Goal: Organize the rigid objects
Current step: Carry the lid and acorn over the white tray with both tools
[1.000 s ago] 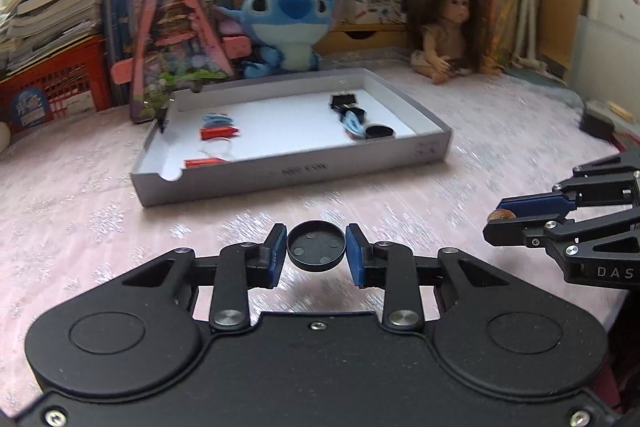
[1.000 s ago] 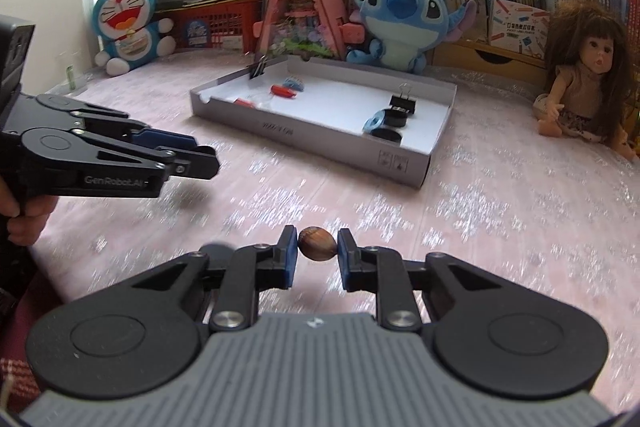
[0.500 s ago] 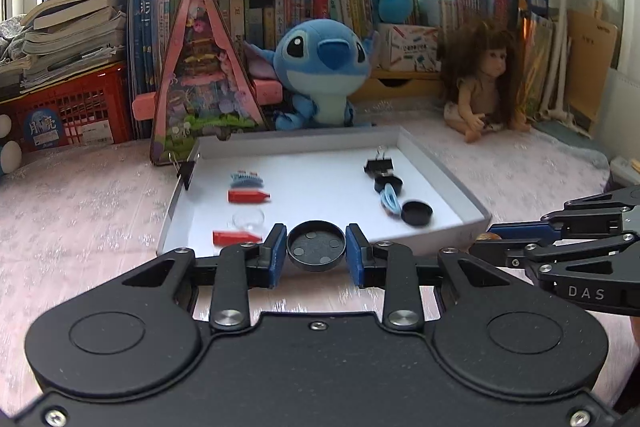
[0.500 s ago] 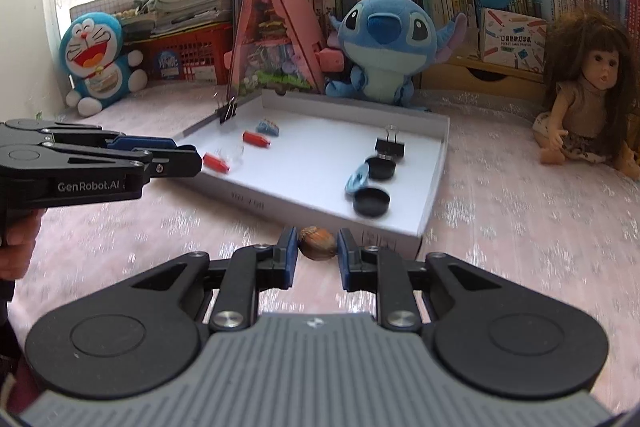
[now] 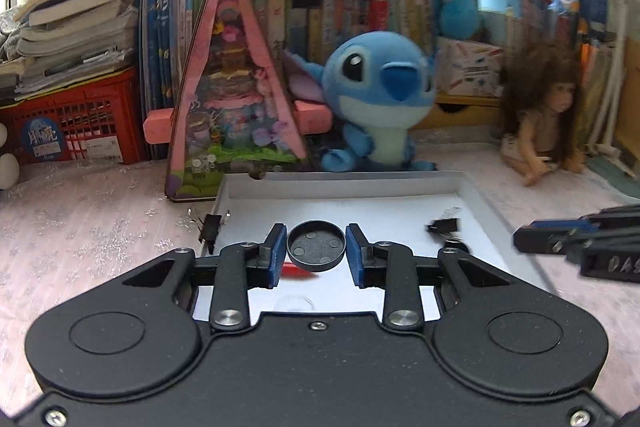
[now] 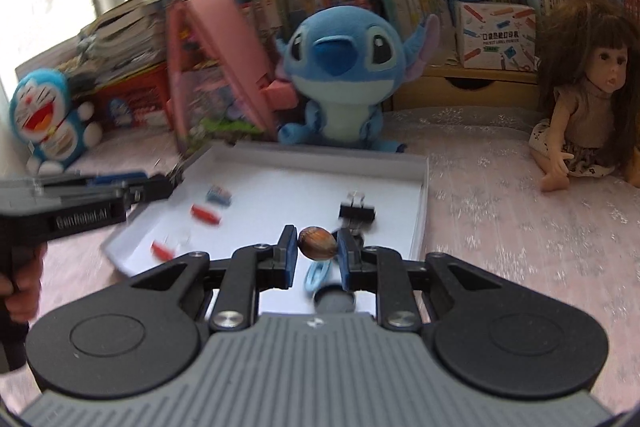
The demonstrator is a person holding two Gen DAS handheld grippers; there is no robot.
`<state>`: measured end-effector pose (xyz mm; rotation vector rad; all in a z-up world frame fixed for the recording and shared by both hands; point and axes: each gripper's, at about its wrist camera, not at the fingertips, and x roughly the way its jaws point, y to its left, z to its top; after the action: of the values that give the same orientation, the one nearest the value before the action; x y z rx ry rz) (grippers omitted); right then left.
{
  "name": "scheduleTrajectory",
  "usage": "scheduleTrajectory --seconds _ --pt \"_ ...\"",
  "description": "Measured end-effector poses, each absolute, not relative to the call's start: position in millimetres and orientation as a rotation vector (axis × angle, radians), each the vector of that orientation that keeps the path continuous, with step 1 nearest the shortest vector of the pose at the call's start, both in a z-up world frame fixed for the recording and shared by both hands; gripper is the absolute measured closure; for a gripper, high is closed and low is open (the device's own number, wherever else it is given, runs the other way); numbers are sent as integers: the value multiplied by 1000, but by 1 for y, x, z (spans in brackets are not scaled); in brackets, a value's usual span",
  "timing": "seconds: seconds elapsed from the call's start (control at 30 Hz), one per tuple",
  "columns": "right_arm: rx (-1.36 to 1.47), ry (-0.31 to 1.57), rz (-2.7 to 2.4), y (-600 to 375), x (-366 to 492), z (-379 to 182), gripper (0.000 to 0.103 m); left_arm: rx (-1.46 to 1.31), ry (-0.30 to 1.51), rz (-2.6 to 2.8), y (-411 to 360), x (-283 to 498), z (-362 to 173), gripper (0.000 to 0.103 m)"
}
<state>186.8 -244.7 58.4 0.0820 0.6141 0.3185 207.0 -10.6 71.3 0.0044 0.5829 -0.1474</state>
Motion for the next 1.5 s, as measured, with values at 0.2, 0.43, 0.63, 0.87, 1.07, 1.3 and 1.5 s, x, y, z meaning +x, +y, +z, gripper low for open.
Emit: scheduleTrajectory --seconds 0.2,0.43,0.63,0.87,1.07,1.3,1.5 --pt "136 657 280 -246 231 51 78 34 605 -139 -12 242 58 73" --pt "191 668 249 -247 266 43 78 64 604 -152 -22 277 48 73" --pt "177 692 237 -243 287 35 77 45 647 -175 -25 305 40 73" --pt "147 737 207 -239 312 20 77 17 718 -132 -24 332 27 73" --pt "134 759 194 -237 319 6 77 41 731 -109 -23 337 15 73" --pt "123 767 188 -234 321 -1 77 12 770 -116 -23 342 10 73" --pt "115 771 185 -230 321 -4 76 -5 798 -118 -22 344 8 73"
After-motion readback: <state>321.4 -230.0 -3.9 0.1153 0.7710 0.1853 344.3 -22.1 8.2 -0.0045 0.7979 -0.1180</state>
